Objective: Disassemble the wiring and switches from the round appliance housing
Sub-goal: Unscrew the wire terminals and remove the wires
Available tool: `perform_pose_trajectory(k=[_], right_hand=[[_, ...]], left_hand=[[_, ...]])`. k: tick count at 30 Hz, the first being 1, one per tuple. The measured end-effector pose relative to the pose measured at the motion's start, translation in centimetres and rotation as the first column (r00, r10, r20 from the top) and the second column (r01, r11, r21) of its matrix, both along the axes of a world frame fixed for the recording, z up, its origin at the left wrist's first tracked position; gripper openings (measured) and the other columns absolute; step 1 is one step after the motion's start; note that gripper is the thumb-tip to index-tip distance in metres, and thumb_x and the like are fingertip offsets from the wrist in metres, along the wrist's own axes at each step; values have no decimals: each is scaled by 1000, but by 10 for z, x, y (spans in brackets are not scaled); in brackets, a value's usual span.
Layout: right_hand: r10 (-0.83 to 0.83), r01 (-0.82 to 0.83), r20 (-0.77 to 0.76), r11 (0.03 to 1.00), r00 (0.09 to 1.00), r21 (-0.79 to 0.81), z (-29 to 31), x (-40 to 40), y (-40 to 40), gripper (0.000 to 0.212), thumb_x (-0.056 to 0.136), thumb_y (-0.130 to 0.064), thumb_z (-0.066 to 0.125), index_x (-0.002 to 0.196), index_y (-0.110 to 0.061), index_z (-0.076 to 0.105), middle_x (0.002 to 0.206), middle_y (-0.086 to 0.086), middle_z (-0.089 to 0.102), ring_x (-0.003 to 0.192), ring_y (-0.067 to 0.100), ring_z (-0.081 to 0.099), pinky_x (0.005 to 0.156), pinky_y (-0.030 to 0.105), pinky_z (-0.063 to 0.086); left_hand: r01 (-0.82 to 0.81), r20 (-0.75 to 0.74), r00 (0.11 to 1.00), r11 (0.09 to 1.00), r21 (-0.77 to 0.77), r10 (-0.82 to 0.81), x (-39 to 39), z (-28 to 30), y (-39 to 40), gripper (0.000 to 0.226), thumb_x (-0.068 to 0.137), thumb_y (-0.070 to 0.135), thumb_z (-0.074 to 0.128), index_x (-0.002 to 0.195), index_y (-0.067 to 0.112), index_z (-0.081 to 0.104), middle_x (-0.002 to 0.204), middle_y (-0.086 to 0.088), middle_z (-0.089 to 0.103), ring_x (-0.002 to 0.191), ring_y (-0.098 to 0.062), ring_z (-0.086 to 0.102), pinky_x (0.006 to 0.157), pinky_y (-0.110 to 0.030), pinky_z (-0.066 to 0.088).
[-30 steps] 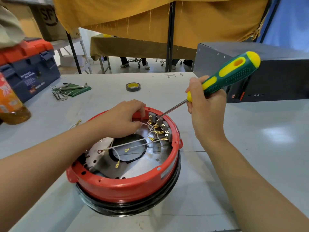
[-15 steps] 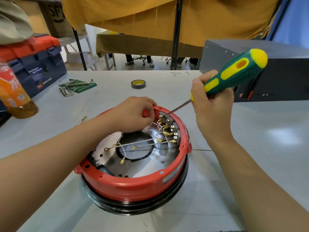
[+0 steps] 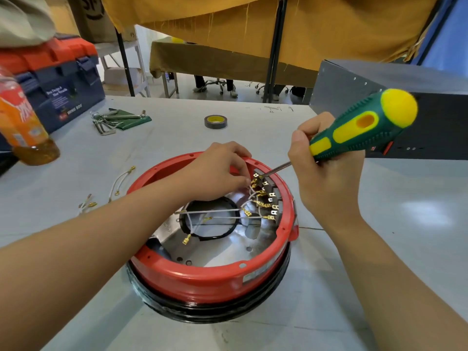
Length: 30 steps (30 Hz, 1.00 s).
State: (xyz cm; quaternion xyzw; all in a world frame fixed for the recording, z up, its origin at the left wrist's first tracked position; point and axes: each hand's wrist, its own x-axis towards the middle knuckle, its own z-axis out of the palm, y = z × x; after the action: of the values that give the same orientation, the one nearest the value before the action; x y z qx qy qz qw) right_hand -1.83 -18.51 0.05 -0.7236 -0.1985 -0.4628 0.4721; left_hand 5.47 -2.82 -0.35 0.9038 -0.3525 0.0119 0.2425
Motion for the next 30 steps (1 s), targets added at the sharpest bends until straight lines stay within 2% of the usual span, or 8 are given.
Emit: perform_pose_trajectory(k=[6, 10, 15, 20, 25, 30], right_hand=[[20, -20, -18, 999, 1000, -32, 1, 1, -1, 34, 86, 0, 53, 74, -31, 44, 65, -15, 47, 58, -2, 49, 61, 10, 36], [36, -36, -61, 999, 998, -1, 1, 3, 0, 26, 86, -12, 49, 66, -28, 44, 58, -16, 44, 55, -1, 46, 58, 10, 34], [47, -35, -112, 994, 993, 107, -1, 6, 1, 26, 85, -19, 47, 62, -8, 47, 54, -5, 39, 51, 5, 38, 52, 13, 32], [98, -44, -176, 958, 979, 285, -2, 14, -5, 30, 87, -10, 48, 57, -13, 43, 49, -14, 40, 48, 4, 37, 48, 14, 31], [110, -27, -212, 933, 971, 358, -4, 17, -5, 31, 85, -14, 48, 55, -18, 45, 48, -14, 42, 48, 3, 39, 48, 13, 31], [36, -1, -178, 981, 983, 196, -7, 10, 3, 31, 84, -26, 49, 56, -14, 42, 50, -5, 39, 47, 6, 38, 50, 17, 33]], left_hand=[[-18, -26, 1000, 999, -27, 17, 1, -4, -1, 12, 87, 26, 65, 78, 23, 72, 133, 7, 48, 121, -15, 38, 97, -29, 32], [-22, -30, 999, 999, -23, 22, 1, -5, -1, 12, 87, 27, 64, 80, 22, 73, 134, 8, 47, 121, -14, 36, 94, -26, 28], [-27, -30, 999, 999, -19, 26, 1, -5, -1, 13, 87, 27, 64, 80, 21, 73, 135, 8, 47, 123, -15, 35, 93, -26, 27], [-27, -30, 999, 1000, -16, 26, 2, -5, -1, 13, 87, 27, 64, 81, 20, 73, 135, 7, 47, 123, -16, 36, 92, -27, 28], [-29, -36, 999, 999, -17, 28, 2, -5, -1, 14, 87, 27, 64, 77, 21, 72, 134, 8, 46, 123, -15, 35, 96, -29, 29], [-26, -58, 998, 999, -43, 24, 3, -7, -1, 15, 86, 27, 65, 74, 24, 71, 132, 10, 47, 123, -13, 35, 98, -32, 32]])
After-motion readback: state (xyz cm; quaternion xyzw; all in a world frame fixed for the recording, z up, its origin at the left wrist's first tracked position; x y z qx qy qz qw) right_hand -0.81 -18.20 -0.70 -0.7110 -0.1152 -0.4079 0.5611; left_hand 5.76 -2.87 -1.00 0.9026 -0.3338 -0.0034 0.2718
